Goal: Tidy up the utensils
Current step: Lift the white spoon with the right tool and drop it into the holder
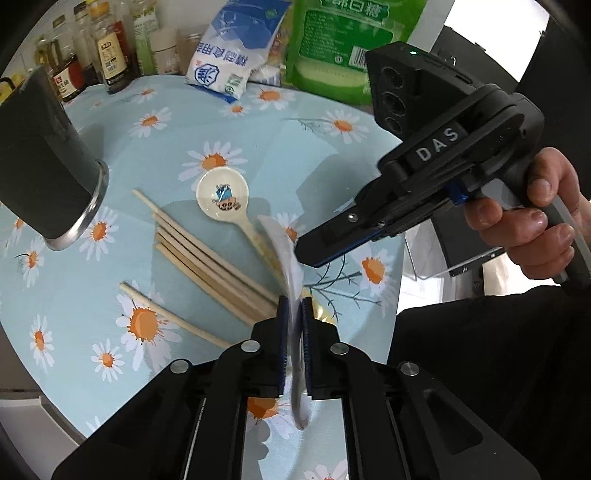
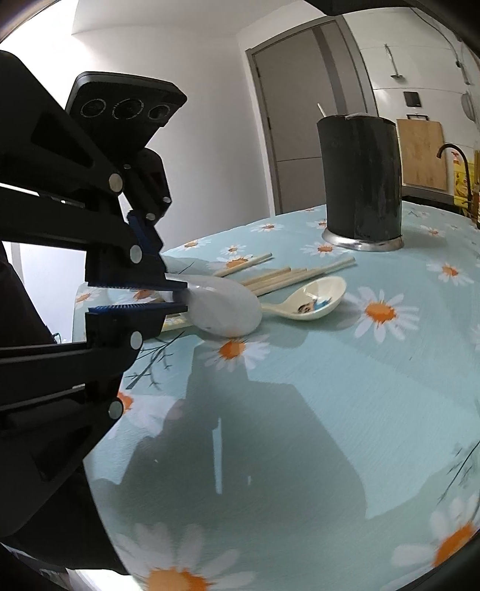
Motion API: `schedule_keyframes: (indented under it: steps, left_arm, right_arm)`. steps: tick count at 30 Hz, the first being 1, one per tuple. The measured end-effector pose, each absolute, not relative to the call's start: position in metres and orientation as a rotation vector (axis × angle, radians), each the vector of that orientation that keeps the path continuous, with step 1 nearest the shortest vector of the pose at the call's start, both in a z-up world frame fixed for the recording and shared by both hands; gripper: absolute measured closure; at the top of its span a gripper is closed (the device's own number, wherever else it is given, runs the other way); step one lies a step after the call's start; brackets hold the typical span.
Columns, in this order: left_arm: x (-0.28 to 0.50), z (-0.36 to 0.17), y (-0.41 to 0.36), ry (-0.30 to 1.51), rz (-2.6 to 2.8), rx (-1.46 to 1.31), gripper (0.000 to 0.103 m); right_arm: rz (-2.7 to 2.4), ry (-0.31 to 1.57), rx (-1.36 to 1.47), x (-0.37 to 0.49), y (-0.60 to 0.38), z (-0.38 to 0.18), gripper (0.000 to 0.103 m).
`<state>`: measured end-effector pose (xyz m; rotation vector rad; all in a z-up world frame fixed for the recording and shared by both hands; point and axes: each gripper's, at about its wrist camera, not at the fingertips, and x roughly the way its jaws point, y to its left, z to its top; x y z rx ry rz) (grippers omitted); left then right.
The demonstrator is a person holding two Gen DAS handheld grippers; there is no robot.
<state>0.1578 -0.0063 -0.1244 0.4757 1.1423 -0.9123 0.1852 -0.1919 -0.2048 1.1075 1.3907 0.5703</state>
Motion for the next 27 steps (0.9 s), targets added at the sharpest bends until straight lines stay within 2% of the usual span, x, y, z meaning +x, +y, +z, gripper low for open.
schedule_keyframes:
  steps: [11,14,17,22,27]
  left_arm:
    - [0.176,-0.103,0.007,1.098,-0.846,0.331,0.099]
    - [0.181,-0.094,0.012,1.073,-0.829,0.288,0.099]
    - [0.183,-0.084,0.016,1.037,-0.804,0.262,0.099]
    - [0.189,-0.065,0.027,0.969,-0.766,0.198,0.099]
    - [0.199,-0.048,0.034,0.9,-0.7,0.158,0.099]
  right_arm:
    - [0.651,1.384,1.069,0.214,-0.187,-0.185,0.093]
    - [0.673,1.361,1.065,0.223,-0.187,-0.177,0.081]
    - [0.703,1.345,1.052,0.235,-0.184,-0.168,0.074]
    - [0.756,1.331,1.011,0.258,-0.174,-0.152,0.071]
    - [0.823,1.291,0.876,0.282,-0.16,-0.124,0.072]
